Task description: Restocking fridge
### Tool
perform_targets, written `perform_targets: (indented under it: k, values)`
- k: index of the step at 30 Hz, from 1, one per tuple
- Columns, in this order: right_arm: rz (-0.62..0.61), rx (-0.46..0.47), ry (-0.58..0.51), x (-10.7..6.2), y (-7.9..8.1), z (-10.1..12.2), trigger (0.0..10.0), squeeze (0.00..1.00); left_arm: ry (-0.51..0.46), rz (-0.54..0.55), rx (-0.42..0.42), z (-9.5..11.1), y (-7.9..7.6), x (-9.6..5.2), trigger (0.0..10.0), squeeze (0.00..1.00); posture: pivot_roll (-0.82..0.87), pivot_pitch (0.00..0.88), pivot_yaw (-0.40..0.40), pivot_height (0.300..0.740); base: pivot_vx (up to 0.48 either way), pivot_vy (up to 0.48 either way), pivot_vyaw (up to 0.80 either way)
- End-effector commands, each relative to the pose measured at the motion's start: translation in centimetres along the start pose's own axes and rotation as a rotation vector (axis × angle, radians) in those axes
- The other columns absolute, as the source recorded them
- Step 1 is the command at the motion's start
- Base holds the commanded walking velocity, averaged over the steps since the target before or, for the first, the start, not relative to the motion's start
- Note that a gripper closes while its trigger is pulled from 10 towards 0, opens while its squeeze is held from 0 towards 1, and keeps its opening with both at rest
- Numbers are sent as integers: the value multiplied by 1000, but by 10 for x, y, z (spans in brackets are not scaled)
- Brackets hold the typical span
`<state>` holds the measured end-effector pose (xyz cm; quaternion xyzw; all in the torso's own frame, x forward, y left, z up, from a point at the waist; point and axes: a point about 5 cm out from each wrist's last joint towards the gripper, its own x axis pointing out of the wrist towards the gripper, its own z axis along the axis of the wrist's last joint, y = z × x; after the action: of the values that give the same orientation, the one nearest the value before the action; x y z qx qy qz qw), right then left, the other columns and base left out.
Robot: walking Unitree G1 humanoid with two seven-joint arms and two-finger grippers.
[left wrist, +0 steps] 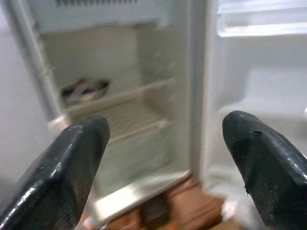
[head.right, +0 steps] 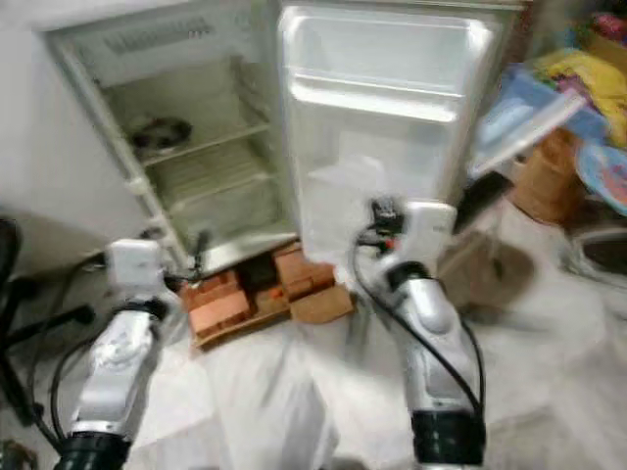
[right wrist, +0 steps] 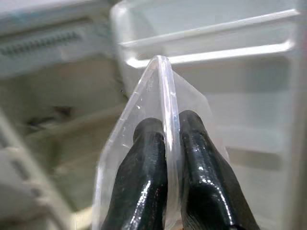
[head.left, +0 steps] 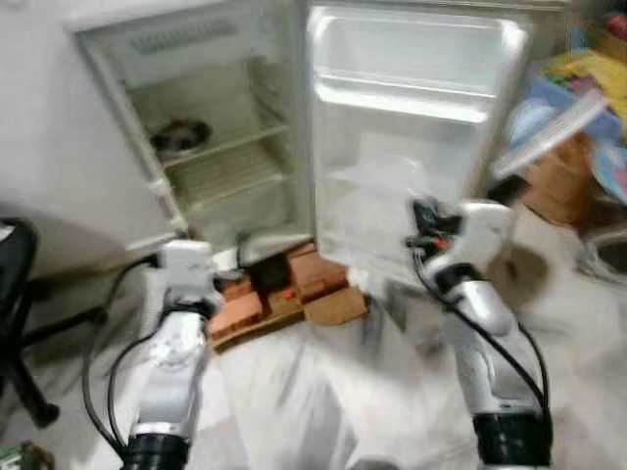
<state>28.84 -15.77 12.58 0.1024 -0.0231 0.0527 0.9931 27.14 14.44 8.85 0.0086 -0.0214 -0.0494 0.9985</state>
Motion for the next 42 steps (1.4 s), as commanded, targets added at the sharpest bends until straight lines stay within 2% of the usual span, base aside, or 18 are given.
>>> perform_targets:
  k: [1,11,20,26,36,42]
  values:
    - [82,17,-38,7,23,8,10000,0,16,56,30,-1,21,-4,10000,0,4,0,-15,740,326,352,594]
    - [100,14,-33,4,25,5,10000,0,34,72,28,-5,23,-6,10000,0,2,2,-14,740,289,382,726]
    - [98,14,-23,5,24,2,10000,0,63,108,43,-9,26,-6,10000,0,9,0,-14,740,0,154,677]
    - [86,23,-21,5,23,1,10000,0,50,118,52,-8,27,-7,10000,0,8,0,-12,740,0,0,0]
    - [12,5,-30,0,9,0,10000,0,60,45,56,-11,30,-16,10000,0,3,0,-8,740,0,0,0]
    - [16,1,-25,-2,9,-1,10000,0,54,35,56,-11,30,-17,10000,0,1,2,-8,740,204,0,0]
